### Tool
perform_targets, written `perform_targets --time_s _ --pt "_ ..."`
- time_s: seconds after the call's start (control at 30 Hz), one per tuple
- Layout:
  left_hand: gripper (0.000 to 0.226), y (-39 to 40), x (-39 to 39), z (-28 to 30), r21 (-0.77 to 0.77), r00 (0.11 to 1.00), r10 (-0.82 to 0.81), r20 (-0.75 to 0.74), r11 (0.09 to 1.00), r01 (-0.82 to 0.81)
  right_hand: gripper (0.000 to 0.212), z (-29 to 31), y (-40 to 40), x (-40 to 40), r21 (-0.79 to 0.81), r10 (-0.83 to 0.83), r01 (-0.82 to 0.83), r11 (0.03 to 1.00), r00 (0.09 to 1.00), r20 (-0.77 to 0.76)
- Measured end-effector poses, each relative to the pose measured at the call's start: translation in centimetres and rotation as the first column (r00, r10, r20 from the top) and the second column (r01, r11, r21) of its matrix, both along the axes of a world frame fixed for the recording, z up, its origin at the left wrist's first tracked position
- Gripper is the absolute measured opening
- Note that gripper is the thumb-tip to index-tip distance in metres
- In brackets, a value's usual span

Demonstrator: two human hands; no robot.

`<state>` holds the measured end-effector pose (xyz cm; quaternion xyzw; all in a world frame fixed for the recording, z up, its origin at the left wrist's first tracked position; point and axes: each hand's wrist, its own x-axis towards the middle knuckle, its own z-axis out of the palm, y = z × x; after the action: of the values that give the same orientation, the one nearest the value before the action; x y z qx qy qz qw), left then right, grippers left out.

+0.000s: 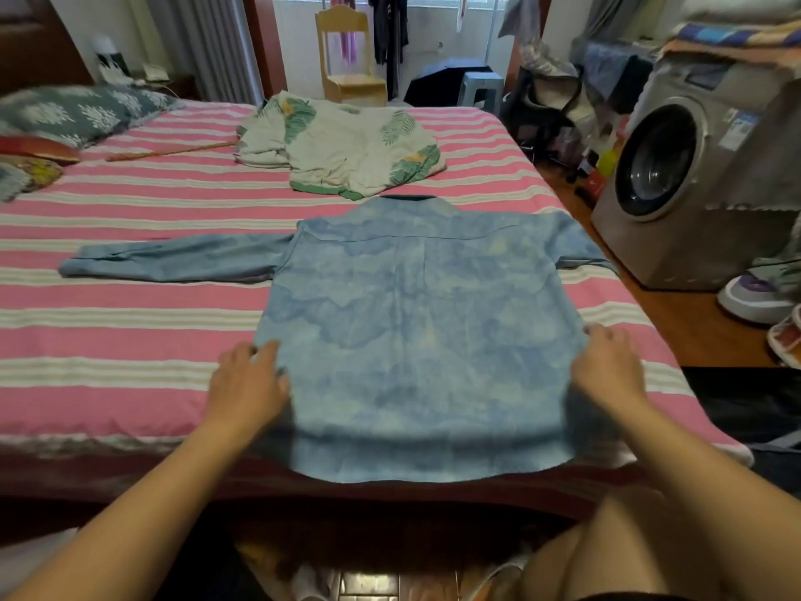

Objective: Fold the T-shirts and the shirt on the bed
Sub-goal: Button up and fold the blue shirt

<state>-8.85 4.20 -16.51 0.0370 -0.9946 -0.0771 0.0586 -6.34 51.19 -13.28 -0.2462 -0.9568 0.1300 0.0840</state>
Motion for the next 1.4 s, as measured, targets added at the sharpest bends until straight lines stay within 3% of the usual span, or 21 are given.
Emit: perform_targets --time_s 0.07,0.13,0.23,0.33,0.43,0.53,0.6,0.8,0.87,0.93,1.0,1.07,1.13,1.27,1.4 --pt "0.057 4.3 -1.8 0.6 0.025 0.972 -0.225 -0.065 0.974 0.227 0.049 0.1 -2.7 -2.4 0.018 0.208 -0.209 0.978 0.978 0.018" --pt "0.064 8.7 -3.8 0.5 0.003 0.922 -0.387 -0.020 0.922 0.387 0.054 -0.3 -5.7 -5.1 0.066 0.356 -0.362 0.930 0.931 0.085" --pt "0.076 13.2 -8.4 0.4 0.009 0.887 -0.461 0.019 0.887 0.461 0.062 -0.5 -9.4 -11.0 0.144 0.497 -0.517 0.844 0.854 0.154" --pt "0.079 13.3 -16.8 -1.8 -0.074 0.911 -0.412 0.005 0.908 0.412 0.059 -2.0 -10.1 -20.3 0.218 0.562 -0.579 0.786 0.815 0.141" --pt "0.068 9.2 -26.6 -5.8 -0.140 0.945 -0.314 0.093 0.935 0.325 0.065 -5.2 -7.7 -30.3 0.298 0.516 -0.552 0.779 0.834 0.195" --pt "0.086 3.8 -34.0 -8.4 -0.077 0.984 -0.129 0.123 0.987 0.139 0.067 -8.6 -2.9 -37.7 0.235 0.347 -0.395 0.888 0.912 0.220" --pt "0.092 2.0 -35.2 -8.9 -0.068 0.984 -0.089 0.153 0.993 0.100 0.070 -9.7 -0.6 -39.4 0.219 0.304 -0.361 0.907 0.918 0.256" --pt "0.053 4.8 -36.9 -3.1 -0.154 0.946 0.109 0.305 0.986 -0.064 0.072 -7.2 1.9 -40.2 0.222 0.301 -0.430 0.875 0.843 0.445" --pt "0.054 6.9 -40.0 -0.8 -0.223 0.973 0.057 0.224 0.975 -0.005 0.069 -6.1 2.0 -40.6 0.311 0.248 -0.371 0.875 0.895 0.370" --pt "0.059 8.8 -42.9 -0.3 -0.192 0.972 -0.168 0.166 0.961 0.199 0.067 -5.6 2.6 -40.8 0.304 0.206 -0.315 0.899 0.917 0.341" --pt "0.064 9.1 -44.9 -2.2 -0.142 0.924 -0.254 0.287 0.942 0.303 0.072 -6.3 3.7 -40.9 0.245 0.192 -0.292 0.925 0.912 0.363" --pt "0.074 7.3 -45.7 -5.0 -0.095 0.913 -0.110 0.392 0.983 0.159 0.075 -7.5 4.7 -40.9 0.214 0.187 -0.273 0.938 0.917 0.351" --pt "0.079 5.7 -45.9 -7.0 -0.065 0.943 0.003 0.333 0.998 0.020 0.076 -8.4 5.1 -41.1 0.215 0.195 -0.272 0.938 0.926 0.323" --pt "0.073 6.2 -46.2 -7.3 -0.093 0.921 0.010 0.390 0.995 0.029 0.073 -8.8 5.2 -40.9 0.236 0.200 -0.280 0.930 0.928 0.315" --pt "0.070 8.4 -48.3 -4.1 -0.194 0.816 0.134 0.562 0.981 -0.027 0.072 -9.1 5.0 -41.6 0.253 0.187 -0.273 0.928 0.930 0.315"
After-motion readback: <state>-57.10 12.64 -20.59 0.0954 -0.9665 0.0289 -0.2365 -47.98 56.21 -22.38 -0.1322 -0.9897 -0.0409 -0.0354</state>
